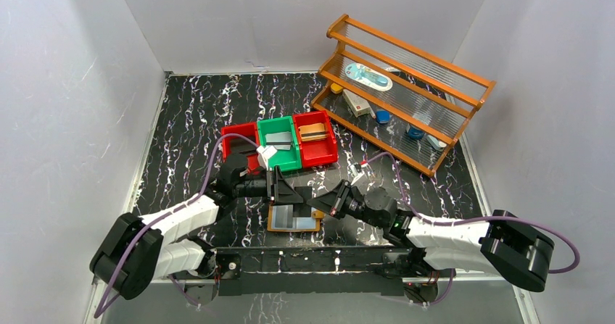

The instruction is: Take the credit cards out of the card holder

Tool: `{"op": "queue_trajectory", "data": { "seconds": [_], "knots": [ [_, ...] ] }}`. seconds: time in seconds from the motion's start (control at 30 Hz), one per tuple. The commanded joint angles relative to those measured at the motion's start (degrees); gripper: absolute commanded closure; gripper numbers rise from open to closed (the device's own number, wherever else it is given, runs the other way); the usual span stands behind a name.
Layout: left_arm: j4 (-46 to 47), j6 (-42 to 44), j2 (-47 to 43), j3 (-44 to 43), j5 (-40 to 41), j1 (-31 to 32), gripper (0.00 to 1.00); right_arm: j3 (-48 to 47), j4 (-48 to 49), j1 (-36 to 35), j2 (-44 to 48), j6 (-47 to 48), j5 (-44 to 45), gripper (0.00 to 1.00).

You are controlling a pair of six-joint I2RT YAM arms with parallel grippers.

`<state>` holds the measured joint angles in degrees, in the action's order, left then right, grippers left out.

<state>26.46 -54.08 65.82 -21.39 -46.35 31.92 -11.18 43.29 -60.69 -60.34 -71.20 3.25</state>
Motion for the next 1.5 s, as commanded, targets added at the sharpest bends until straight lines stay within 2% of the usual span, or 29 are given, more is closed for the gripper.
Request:
{"op": "queue_trajectory", "data": {
  "seconds": [0.0,0.17,0.23,0.27,0.33,0.37,0.43,0.47,0.5,0.57,0.8,0.97,1.13,1.27,1.47],
  "knots": [
    [7.50,-1.95,0.55,0.59,-6.26,-0.46,0.63,2.06,8.84,0.48,0.54,-0.59,-0.11,1.00],
    [13.27,-4.80,1.07,1.26,-9.96,-0.47,0.79,3.90,11.55,0.70,0.73,-1.65,0.93,1.00],
    [13.54,-4.88,0.16,1.27,-10.30,-0.60,0.92,4.48,11.71,0.82,1.06,-2.18,1.22,1.00],
    [13.37,-4.82,-0.46,1.05,-10.49,-0.54,1.00,4.59,11.67,0.85,0.97,-2.34,0.98,0.95],
    [7.93,-1.95,-1.65,-0.65,-10.17,-0.55,1.00,5.46,11.33,0.83,0.92,-3.49,1.66,0.73],
    [4.12,0.96,-2.07,-1.80,-9.55,-0.55,1.00,5.84,10.90,0.87,1.22,-3.91,2.26,0.63],
    [-14.08,12.14,-3.97,-7.82,-3.57,-0.72,1.00,5.18,5.39,0.91,2.72,-4.21,3.82,0.46],
    [-27.58,20.49,-5.81,-13.19,5.32,-0.72,1.00,4.51,-0.05,0.94,4.84,-4.08,5.26,0.34],
    [-41.29,29.25,-6.24,-20.23,20.32,-0.73,1.00,4.33,-4.18,0.92,7.27,-3.83,6.98,0.28],
    [-47.44,36.22,-5.76,-24.87,31.56,-0.72,1.00,3.82,-7.63,0.93,8.75,-3.56,7.96,0.26],
    [-49.98,52.48,-3.33,-31.10,50.33,-0.72,1.00,3.14,-9.80,0.93,9.71,-3.03,8.21,0.25],
    [-48.82,66.29,0.02,-33.43,60.85,-0.79,1.00,3.01,-10.06,0.92,9.71,-2.89,7.95,0.25],
    [-42.27,79.51,3.37,-31.17,73.33,-0.65,1.00,3.18,-10.48,0.93,10.20,-2.89,8.11,0.24],
    [-34.55,89.41,5.36,-27.25,76.36,-0.74,1.00,3.27,-10.99,0.93,10.65,-2.98,8.26,0.24],
    [-24.85,98.71,6.98,-22.62,71.09,-2.26,1.00,3.36,-12.18,0.92,11.84,-3.32,8.97,0.24]
  ]
}}
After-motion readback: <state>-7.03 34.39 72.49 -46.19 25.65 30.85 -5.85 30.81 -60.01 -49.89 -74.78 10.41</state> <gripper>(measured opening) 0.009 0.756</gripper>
